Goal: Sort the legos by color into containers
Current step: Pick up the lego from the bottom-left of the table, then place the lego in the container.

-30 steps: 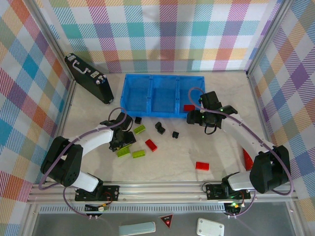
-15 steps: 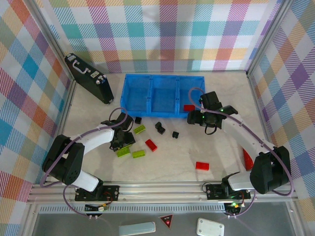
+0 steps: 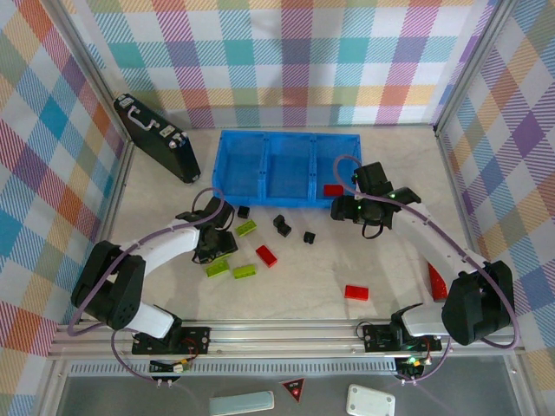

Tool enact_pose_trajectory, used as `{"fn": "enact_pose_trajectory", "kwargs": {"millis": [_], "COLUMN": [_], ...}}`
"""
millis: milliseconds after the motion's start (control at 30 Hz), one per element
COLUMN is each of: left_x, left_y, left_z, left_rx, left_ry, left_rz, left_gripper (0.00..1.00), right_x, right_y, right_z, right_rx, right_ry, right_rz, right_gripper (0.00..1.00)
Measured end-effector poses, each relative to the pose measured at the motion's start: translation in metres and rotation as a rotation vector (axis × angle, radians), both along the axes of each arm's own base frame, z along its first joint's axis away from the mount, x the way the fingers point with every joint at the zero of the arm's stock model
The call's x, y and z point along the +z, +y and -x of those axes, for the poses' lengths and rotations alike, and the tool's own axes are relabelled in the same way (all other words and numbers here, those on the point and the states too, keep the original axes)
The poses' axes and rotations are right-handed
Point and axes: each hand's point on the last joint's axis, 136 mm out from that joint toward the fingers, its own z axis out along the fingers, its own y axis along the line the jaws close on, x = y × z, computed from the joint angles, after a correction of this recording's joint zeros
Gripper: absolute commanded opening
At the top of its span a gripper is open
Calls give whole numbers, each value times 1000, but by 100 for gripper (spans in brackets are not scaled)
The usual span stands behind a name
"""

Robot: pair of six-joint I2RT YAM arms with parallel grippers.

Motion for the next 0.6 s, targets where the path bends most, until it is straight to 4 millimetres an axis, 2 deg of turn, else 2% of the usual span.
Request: {"fn": "enact_pose_trajectory", "kwargs": {"millis": [367, 500, 600], "left_x": [74, 103, 117], "left_y": [-20, -21, -23], "left_z": [-51, -70, -89], "left_rx": [-217, -310, -360], "left_ry": [-224, -280, -301], "left_rz": [-14, -63, -91], "left_gripper": [62, 62, 62], "right_x": [8, 12, 16], "right_y": [-3, -6, -9], "right_z": [8, 12, 16], "right_rx": [0, -4, -6], "right_ry": [-7, -11, -13], "right_rz": [-2, 2, 4], "right_gripper": [72, 72, 72]}}
